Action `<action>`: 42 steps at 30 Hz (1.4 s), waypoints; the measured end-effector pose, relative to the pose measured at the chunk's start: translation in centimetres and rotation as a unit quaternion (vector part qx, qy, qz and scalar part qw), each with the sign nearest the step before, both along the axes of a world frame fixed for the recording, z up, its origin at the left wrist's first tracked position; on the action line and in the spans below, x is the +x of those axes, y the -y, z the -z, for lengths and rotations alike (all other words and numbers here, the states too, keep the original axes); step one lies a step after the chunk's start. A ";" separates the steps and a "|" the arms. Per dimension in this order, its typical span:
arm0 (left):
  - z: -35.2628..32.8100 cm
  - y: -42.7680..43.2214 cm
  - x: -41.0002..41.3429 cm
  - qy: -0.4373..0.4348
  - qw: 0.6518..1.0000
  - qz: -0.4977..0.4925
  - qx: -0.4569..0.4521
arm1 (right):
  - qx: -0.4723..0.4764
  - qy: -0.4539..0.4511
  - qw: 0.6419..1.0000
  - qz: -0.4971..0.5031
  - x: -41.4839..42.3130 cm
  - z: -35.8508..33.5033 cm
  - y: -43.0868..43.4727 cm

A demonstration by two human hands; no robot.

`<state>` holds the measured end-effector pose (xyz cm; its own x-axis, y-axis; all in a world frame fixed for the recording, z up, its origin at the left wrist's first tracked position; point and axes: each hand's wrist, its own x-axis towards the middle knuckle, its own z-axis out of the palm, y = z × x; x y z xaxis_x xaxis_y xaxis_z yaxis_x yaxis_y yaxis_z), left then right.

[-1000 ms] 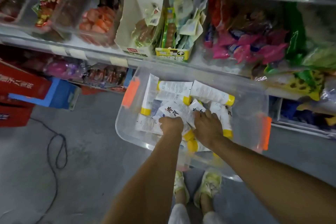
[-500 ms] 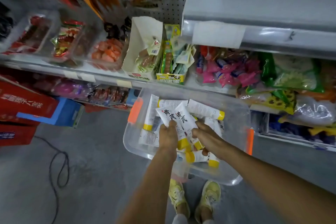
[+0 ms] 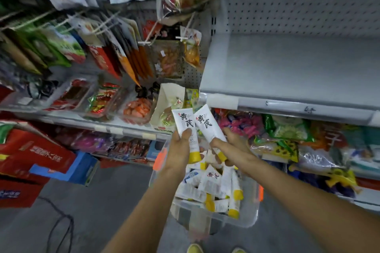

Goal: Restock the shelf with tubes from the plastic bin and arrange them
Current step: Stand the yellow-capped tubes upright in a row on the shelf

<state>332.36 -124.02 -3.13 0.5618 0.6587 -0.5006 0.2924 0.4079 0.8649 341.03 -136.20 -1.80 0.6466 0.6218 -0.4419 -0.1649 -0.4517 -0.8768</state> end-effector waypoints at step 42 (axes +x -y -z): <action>-30.9 1.1 11.6 0.274 0.905 0.013 0.324 | 0.137 0.404 0.888 0.175 17.7 -33.3 1.9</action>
<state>343.97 -125.10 27.74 0.6281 0.6971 0.3458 -0.2514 -0.2387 0.9380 358.77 -138.06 31.53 0.8585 0.3336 0.3896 0.4787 -0.2488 -0.8420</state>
